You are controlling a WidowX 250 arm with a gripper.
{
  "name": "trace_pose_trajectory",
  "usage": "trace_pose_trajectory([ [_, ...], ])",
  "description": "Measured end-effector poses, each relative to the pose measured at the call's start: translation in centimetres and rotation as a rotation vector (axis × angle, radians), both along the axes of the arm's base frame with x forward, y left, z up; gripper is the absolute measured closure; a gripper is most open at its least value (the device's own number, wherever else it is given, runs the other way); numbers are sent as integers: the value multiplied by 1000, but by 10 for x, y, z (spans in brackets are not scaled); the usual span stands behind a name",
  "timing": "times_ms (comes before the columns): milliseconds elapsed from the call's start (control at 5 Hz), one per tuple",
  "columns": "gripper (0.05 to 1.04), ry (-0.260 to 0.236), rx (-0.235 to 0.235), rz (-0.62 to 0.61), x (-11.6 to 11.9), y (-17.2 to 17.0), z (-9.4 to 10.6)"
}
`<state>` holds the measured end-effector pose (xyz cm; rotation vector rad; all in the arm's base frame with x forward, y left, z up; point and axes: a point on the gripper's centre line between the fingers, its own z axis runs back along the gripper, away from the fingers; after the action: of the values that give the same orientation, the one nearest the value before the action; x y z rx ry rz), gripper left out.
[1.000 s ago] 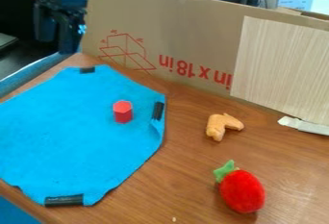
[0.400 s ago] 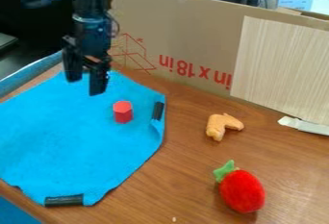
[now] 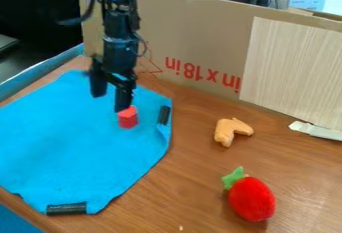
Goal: Move the red object from top left of the cloth to the table
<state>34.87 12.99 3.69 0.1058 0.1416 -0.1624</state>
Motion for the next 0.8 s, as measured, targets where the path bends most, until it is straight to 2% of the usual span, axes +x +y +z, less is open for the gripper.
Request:
trace_pose_trajectory([
  [200,83,26,18,-21,7,-6,-10],
  [600,83,31,53,-58,11,-18,-14],
  [800,83,55,60,-54,9,-17,-20],
])
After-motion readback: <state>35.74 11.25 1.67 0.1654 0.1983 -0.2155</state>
